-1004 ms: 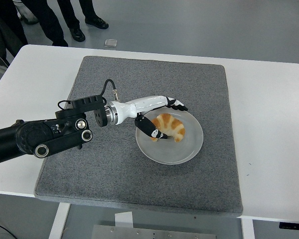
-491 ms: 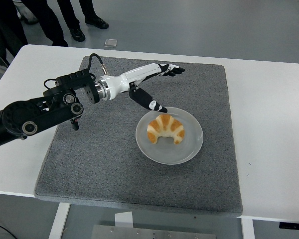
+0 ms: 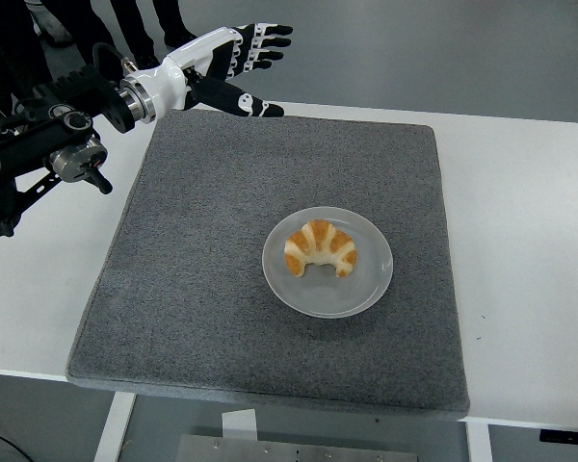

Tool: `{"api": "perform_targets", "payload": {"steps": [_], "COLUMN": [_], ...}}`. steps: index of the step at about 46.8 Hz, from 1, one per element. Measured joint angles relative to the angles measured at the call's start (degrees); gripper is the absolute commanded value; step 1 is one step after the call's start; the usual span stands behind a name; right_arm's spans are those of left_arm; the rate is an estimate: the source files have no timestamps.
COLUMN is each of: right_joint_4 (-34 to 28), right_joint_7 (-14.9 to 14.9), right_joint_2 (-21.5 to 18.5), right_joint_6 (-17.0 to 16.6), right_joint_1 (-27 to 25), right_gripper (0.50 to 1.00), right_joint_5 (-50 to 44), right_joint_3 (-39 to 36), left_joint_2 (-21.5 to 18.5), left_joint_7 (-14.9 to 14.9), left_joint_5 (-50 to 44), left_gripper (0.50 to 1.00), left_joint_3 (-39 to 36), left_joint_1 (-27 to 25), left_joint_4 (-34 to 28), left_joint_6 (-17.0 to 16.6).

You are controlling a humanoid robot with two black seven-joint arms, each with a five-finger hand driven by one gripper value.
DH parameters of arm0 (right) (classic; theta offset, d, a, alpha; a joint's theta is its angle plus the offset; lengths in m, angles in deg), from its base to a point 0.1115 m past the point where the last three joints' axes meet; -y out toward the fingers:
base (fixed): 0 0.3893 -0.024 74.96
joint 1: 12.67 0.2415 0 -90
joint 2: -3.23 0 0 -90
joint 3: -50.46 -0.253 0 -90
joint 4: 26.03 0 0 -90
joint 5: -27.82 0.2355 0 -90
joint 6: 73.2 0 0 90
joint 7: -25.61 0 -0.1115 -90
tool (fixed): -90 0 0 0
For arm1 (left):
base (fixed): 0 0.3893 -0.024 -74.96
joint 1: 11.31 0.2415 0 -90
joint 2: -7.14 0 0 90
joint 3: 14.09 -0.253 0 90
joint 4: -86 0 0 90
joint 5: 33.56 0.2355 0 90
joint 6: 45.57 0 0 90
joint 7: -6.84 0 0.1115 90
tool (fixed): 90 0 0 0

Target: Place the bread on the plate

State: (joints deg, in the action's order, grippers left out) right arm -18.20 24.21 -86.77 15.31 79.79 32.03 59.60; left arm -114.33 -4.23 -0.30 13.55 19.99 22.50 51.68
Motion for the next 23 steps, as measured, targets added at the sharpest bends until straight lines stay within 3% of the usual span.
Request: {"api": "perform_targets", "payload": {"steps": [10,23], "right_joint_4": [0.0,0.0], "right_joint_7": [0.0,0.0], "right_joint_2": [0.0,0.0], "right_joint_6": [0.0,0.0], "right_joint_1": [0.0,0.0], "right_gripper": [0.952,0.952], "right_joint_5": [0.0,0.0], "right_joint_3": [0.0,0.0], "left_joint_2": [-1.1,-3.8], "left_joint_7": [0.0,0.0], "left_joint_5": [-5.5,-20.7], "left_gripper": [0.992,0.994], "left_joint_3": [1.9,3.3], "left_joint_1": [0.2,1.0], "left_joint_4": [3.4,7.5], "left_joint_6": [2.2,6.4]}}
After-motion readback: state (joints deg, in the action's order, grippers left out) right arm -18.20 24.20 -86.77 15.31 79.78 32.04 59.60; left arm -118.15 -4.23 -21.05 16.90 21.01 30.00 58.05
